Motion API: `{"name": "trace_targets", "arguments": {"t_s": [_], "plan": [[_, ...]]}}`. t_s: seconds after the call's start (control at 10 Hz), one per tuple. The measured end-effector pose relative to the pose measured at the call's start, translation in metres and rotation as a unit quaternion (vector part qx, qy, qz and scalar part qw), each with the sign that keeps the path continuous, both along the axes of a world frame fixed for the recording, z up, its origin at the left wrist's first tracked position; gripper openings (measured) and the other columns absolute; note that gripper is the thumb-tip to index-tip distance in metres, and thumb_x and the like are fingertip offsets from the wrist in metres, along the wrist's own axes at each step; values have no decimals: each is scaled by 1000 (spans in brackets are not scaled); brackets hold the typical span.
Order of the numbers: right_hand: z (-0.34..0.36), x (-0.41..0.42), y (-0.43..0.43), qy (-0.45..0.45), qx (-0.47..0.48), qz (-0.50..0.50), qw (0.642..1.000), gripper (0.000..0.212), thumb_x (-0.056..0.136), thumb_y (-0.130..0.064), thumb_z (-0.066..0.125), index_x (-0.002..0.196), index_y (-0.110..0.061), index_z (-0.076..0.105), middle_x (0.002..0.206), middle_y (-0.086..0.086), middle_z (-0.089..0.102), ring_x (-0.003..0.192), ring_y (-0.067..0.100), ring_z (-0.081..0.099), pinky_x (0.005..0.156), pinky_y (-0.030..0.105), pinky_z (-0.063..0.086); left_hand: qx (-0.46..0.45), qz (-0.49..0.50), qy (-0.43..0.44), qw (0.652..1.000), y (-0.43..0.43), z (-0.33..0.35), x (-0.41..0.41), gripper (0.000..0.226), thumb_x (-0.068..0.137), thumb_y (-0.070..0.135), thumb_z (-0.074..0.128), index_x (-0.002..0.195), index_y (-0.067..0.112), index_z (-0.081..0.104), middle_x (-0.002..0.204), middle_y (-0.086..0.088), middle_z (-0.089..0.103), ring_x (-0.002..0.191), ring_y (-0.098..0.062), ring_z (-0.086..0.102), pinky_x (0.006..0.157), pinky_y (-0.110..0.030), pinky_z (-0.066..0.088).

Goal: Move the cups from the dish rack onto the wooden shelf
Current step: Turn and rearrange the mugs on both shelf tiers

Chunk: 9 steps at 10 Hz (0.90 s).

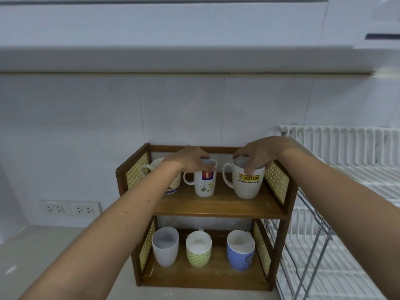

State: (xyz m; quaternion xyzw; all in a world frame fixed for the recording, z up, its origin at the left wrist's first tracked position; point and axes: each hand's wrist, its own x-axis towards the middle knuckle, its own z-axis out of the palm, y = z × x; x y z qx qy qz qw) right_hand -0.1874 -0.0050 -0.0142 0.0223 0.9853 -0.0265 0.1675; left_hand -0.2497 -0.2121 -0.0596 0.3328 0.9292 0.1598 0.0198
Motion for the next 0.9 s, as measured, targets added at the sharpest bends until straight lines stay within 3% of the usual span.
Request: {"name": "trace_targets", "arguments": {"t_s": [0.2,0.4,0.5,0.6,0.7,0.8,0.9], "plan": [[-1,1,3,4,8,12,1000,81,79,-22,71,145,-35,27,152,6,29,128,33,41,93,44,53,0,6,6,1000,1,-1,0,69,86,53,57,143,17,41,149,-6,43,132,-25,43,107,-42,39],[-4,18,-10,31,94,29,995,85,83,-37,65,150,-26,14,157,4,21,138,27,31,108,41,38,-36,27,38,998,-2,-4,16,72,90,57,48,148,19,30,155,-7,33,138,-27,35,110,-43,34],[-29,51,-35,253,21,29,967,69,84,-32,64,144,-23,32,147,7,39,127,27,44,99,39,45,54,7,159,986,-18,-20,47,59,93,47,48,145,20,36,149,-6,40,134,-24,39,106,-39,35],[-64,81,-53,461,-72,67,882,29,82,-30,60,111,-25,59,105,2,64,91,19,62,70,34,54,158,-71,253,952,-39,-46,75,36,94,34,50,126,18,55,123,-4,59,111,-16,55,91,-31,48],[-103,107,-66,461,-136,91,872,6,80,-29,58,76,-32,55,65,-11,59,60,8,57,48,25,46,171,-166,269,933,-65,-78,97,21,93,28,50,104,16,63,96,0,65,85,-9,59,72,-24,51],[-168,109,-75,245,-126,73,958,22,82,-28,58,62,-33,48,56,-13,53,57,5,53,46,21,38,1,-225,193,955,-89,-127,98,22,92,26,50,105,18,65,98,1,68,90,-12,63,74,-27,53],[-205,89,-77,147,-121,61,980,13,84,-27,55,72,-29,60,72,-8,65,72,12,61,60,30,52,-131,-159,92,974,-94,-151,78,40,91,18,54,131,24,52,128,-2,59,117,-19,54,92,-35,49]]}}
